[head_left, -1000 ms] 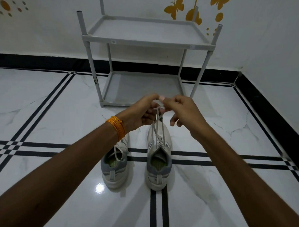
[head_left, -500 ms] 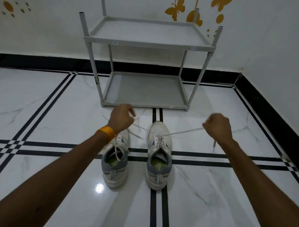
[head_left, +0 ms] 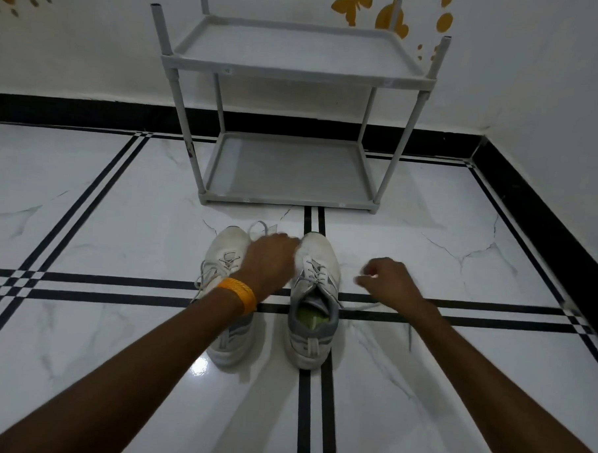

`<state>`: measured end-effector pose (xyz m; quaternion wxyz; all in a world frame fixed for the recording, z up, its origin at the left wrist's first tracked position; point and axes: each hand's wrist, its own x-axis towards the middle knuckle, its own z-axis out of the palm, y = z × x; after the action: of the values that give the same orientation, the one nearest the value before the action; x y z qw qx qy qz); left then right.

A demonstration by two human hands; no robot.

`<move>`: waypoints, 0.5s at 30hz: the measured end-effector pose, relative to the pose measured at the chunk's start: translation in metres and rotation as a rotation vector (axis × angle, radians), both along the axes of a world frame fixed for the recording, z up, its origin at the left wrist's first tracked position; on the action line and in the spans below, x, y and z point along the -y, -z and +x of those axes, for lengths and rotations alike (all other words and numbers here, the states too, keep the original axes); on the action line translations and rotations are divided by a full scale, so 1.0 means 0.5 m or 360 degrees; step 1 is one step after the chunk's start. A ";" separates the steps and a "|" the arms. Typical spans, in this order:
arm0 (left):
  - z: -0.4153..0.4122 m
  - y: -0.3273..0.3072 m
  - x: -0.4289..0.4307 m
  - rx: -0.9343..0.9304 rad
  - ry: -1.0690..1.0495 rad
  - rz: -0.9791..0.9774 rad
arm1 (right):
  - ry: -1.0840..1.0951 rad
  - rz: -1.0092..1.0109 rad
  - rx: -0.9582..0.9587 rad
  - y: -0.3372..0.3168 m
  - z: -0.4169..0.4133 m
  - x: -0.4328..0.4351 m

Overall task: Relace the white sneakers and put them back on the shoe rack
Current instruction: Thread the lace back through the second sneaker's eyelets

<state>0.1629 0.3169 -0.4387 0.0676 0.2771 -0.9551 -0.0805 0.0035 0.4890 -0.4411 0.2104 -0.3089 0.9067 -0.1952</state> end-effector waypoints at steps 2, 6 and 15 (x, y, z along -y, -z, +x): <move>-0.013 0.017 -0.031 0.0013 0.0144 0.0342 | -0.0058 -0.0059 0.0368 -0.010 0.054 0.028; 0.002 0.062 -0.046 -0.0043 0.0073 0.0525 | -0.0094 -0.0074 0.0251 0.001 0.094 0.036; 0.025 0.059 -0.023 0.0055 0.0310 0.0201 | -0.0240 -0.0111 -0.0225 0.038 0.064 0.024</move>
<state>0.1752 0.3286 -0.4684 0.0253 0.1881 -0.9715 -0.1418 0.0353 0.4769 -0.4602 0.1492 -0.3963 0.8862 -0.1880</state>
